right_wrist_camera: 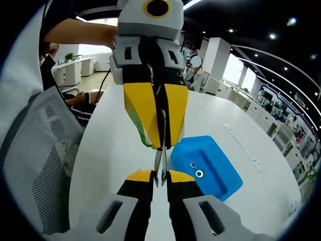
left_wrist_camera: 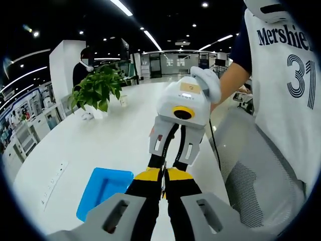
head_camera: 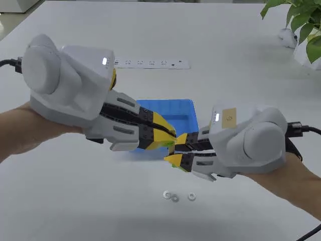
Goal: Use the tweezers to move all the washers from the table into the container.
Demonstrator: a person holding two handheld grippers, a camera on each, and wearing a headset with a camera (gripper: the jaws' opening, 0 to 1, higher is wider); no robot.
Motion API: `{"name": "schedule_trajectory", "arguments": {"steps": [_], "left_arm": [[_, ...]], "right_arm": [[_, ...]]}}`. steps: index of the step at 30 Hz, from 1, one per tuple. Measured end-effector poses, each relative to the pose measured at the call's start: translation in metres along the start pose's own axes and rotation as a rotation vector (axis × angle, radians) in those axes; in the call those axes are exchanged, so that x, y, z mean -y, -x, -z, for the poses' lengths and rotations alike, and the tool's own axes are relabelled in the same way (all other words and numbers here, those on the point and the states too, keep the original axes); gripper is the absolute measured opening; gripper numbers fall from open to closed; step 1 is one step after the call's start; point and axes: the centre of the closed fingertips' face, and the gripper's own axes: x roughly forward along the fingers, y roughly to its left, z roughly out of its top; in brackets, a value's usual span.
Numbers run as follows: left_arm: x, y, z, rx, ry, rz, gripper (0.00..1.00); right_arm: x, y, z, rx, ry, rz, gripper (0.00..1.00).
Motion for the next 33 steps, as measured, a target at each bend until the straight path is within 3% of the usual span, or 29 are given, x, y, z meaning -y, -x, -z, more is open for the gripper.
{"name": "schedule_trajectory", "arguments": {"steps": [16,24,33], "left_arm": [[0.036,-0.003,0.017,0.002,0.073,0.010,0.06],[0.043,-0.005,0.023,0.006,0.093,0.009,0.06],[0.043,-0.009,0.032,0.000,0.108,0.006,0.06]], "right_arm": [[-0.041,-0.003,0.012,0.002,-0.044,-0.028,0.12],[-0.049,-0.005,0.017,0.001,-0.065,-0.041,0.12],[-0.053,-0.012,0.023,-0.005,-0.087,-0.053,0.12]]}}
